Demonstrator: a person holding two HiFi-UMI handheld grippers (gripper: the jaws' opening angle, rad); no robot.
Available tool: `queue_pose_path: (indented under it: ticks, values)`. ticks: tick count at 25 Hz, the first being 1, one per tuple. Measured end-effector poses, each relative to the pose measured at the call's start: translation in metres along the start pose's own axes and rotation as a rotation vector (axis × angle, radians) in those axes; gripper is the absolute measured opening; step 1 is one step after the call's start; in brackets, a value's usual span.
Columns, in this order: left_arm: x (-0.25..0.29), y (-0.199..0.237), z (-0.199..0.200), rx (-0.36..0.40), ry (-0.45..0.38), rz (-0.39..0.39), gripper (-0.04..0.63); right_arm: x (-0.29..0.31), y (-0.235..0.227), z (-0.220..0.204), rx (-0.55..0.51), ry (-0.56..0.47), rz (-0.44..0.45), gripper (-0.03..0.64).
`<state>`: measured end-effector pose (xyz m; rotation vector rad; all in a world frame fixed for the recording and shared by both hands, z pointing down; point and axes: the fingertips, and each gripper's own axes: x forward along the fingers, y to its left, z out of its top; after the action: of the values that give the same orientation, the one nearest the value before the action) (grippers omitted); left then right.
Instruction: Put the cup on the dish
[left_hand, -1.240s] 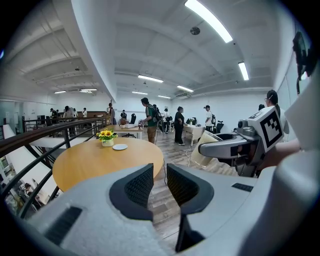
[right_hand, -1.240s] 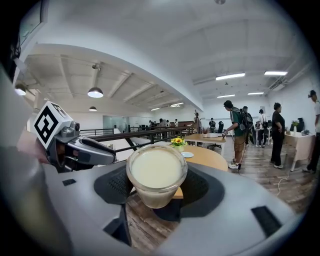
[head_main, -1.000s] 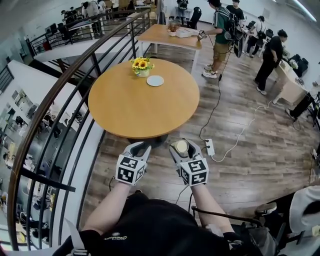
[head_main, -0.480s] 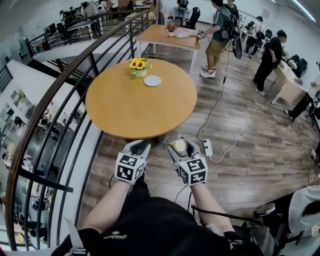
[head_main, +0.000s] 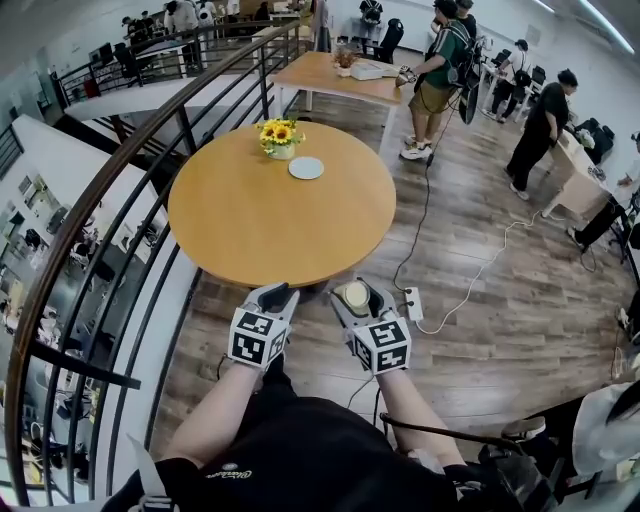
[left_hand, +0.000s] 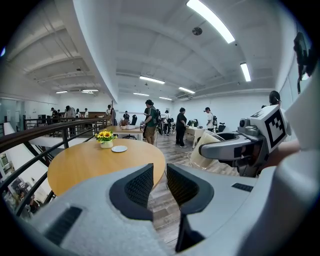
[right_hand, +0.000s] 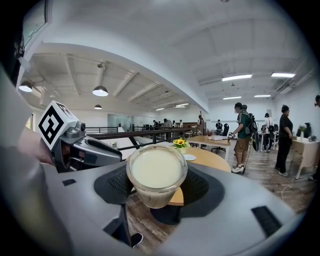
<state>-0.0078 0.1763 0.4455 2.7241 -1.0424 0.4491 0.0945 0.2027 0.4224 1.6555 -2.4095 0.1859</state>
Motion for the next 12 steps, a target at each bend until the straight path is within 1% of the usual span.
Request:
queue_pose_path:
  ticks: [7,12]
  values:
    - [0.024,0.033,0.002,-0.024,0.009,-0.001,0.084,0.040,-0.007,0.006,-0.005,0.016,0.013,0.259]
    - [0.051,0.065,0.013,-0.026,0.014,-0.011,0.084,0.076,-0.018,0.012,0.002,0.029,0.008,0.259]
